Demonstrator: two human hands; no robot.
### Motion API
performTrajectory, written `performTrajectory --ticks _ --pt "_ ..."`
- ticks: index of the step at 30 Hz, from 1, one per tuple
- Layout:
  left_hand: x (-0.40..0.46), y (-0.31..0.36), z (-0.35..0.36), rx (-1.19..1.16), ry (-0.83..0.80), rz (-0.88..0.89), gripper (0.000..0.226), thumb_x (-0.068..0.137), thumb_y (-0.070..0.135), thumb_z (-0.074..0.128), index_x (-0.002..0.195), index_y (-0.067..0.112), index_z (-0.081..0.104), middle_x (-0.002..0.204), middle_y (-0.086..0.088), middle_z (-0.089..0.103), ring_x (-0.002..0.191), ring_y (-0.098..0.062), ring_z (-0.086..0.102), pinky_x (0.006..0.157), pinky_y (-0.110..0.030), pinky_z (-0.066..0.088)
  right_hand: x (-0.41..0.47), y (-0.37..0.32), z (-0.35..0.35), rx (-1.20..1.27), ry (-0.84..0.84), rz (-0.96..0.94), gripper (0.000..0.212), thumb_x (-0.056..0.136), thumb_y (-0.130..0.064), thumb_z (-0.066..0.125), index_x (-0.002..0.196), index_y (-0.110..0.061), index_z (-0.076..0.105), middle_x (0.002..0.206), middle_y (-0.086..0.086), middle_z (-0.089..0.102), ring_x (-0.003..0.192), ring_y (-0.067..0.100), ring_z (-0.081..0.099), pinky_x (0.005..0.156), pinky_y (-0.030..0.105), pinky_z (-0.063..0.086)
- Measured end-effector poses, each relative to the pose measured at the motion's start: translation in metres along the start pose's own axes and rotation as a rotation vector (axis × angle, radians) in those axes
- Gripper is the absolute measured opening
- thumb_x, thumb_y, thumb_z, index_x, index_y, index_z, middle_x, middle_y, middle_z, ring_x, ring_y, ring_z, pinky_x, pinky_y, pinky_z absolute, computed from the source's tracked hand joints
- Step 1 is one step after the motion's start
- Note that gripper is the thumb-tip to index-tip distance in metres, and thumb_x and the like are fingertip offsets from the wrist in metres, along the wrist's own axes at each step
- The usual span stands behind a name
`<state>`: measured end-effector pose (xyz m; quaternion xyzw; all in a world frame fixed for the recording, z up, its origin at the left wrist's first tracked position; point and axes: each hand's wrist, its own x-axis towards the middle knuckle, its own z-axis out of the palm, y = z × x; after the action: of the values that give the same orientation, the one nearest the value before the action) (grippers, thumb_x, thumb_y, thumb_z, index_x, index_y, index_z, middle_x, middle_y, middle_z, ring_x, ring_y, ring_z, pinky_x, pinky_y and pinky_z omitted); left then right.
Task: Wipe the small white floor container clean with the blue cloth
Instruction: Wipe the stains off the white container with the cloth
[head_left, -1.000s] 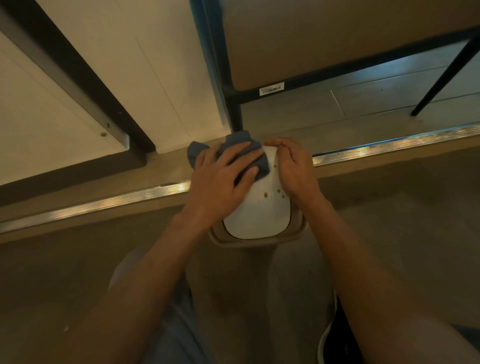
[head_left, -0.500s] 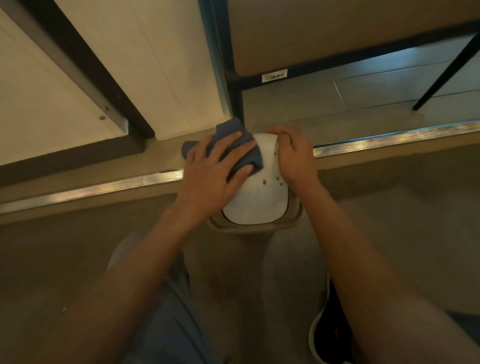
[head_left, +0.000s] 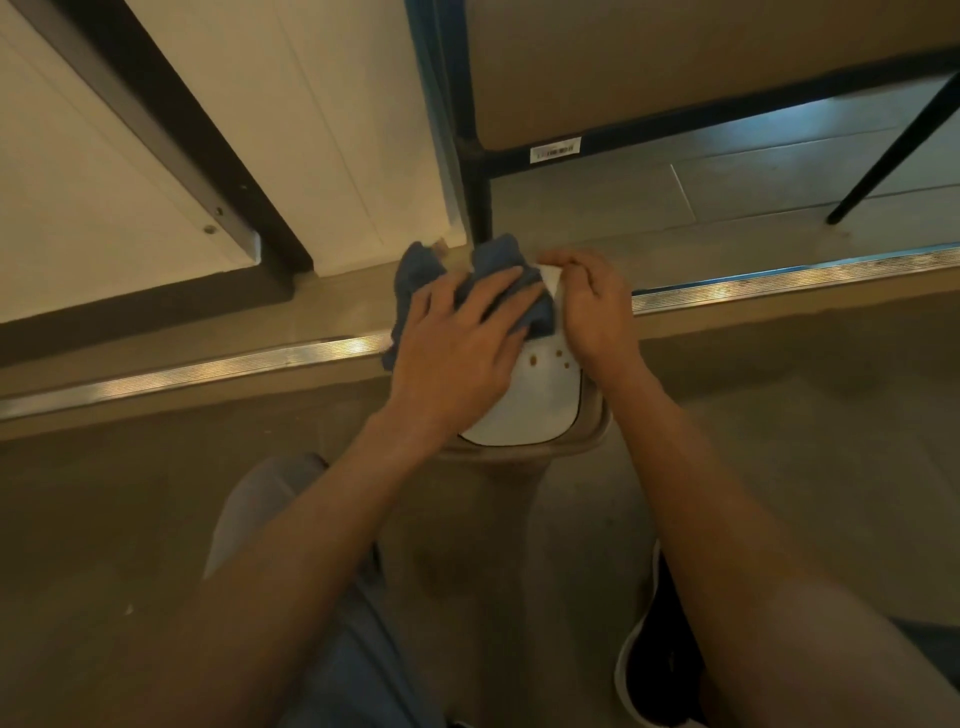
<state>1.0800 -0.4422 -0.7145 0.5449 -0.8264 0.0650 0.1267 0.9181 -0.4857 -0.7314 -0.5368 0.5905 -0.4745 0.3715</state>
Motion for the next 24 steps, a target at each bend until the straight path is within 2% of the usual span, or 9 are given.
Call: performTrajectory --ticks 3,6,8,10,15,17,19,21,24 --pt "-0.002 -0.036 0.004 -0.041 0.002 -0.041 0.046 0.106 0.046 0.033 0.146 0.031 0.050 0.149 0.003 0.051 0.124 -0.031 0.048 0.101 -0.044 0.037 -0.001 0.001 0.000 0.006 -0.032 0.043 0.031 0.104 -0.016 0.037 0.115 -0.014 0.066 0.111 -0.002 0.062 0.096 0.001 0.056 0.080 0.011 0.044" --pt "0.025 -0.047 0.005 -0.157 -0.032 -0.232 0.044 0.107 0.046 0.030 0.133 0.029 0.061 0.134 0.002 0.063 0.117 -0.028 0.047 0.095 -0.041 0.036 -0.001 0.000 0.000 0.014 -0.038 0.062 0.031 0.105 -0.019 0.038 0.118 -0.013 0.066 0.109 -0.006 0.060 0.093 -0.003 0.054 0.073 0.001 0.041" --pt "0.047 -0.033 0.003 -0.143 -0.069 -0.312 0.045 0.106 0.047 0.030 0.125 0.028 0.066 0.126 0.003 0.067 0.113 -0.027 0.045 0.091 -0.041 0.034 0.000 0.000 0.000 0.011 -0.024 0.050 0.031 0.104 -0.017 0.038 0.116 -0.013 0.066 0.107 -0.008 0.059 0.094 -0.003 0.054 0.078 0.005 0.042" --pt "0.051 -0.015 0.003 -0.081 -0.062 -0.243 0.044 0.105 0.048 0.031 0.128 0.032 0.065 0.128 0.006 0.065 0.114 -0.026 0.045 0.091 -0.041 0.034 -0.001 -0.001 -0.001 0.013 -0.020 0.013 0.031 0.103 -0.015 0.038 0.114 -0.012 0.066 0.105 -0.009 0.060 0.094 -0.004 0.056 0.084 0.013 0.046" --pt "0.011 -0.021 0.005 -0.106 0.060 0.077 0.043 0.105 0.047 0.038 0.143 0.036 0.054 0.147 0.012 0.054 0.122 -0.031 0.046 0.097 -0.043 0.037 -0.001 0.000 -0.002 0.009 -0.018 -0.024 0.032 0.103 -0.012 0.037 0.114 -0.010 0.066 0.107 -0.003 0.062 0.097 0.000 0.057 0.086 0.016 0.046" --pt "0.015 -0.039 0.005 -0.126 0.041 0.002 0.042 0.105 0.048 0.036 0.140 0.038 0.056 0.144 0.011 0.057 0.117 -0.030 0.047 0.094 -0.044 0.039 -0.001 0.000 -0.001 0.024 -0.032 0.028 0.031 0.103 -0.015 0.037 0.115 -0.014 0.066 0.110 -0.003 0.061 0.096 0.000 0.056 0.083 0.013 0.045" --pt "0.034 -0.043 0.004 -0.181 -0.061 -0.218 0.045 0.104 0.050 0.030 0.132 0.037 0.062 0.134 0.006 0.063 0.114 -0.030 0.048 0.092 -0.044 0.040 -0.001 0.000 0.000 0.031 -0.039 0.052 0.031 0.104 -0.017 0.038 0.116 -0.014 0.066 0.112 -0.004 0.060 0.095 -0.002 0.056 0.079 0.009 0.043" --pt "0.058 -0.031 0.003 -0.170 -0.157 -0.363 0.049 0.104 0.050 0.027 0.121 0.029 0.068 0.121 -0.001 0.068 0.113 -0.031 0.049 0.093 -0.045 0.038 -0.001 0.000 0.000 0.028 -0.027 0.047 0.031 0.104 -0.017 0.038 0.116 -0.014 0.066 0.114 -0.003 0.061 0.097 0.000 0.055 0.081 0.011 0.044" --pt "0.070 0.001 0.003 -0.060 -0.163 -0.291 0.047 0.105 0.048 0.028 0.123 0.028 0.066 0.124 0.000 0.065 0.115 -0.027 0.049 0.096 -0.044 0.034 -0.001 0.001 0.000 0.036 -0.011 0.030 0.032 0.103 -0.014 0.038 0.116 -0.013 0.066 0.111 -0.003 0.061 0.097 0.000 0.056 0.082 0.011 0.045"
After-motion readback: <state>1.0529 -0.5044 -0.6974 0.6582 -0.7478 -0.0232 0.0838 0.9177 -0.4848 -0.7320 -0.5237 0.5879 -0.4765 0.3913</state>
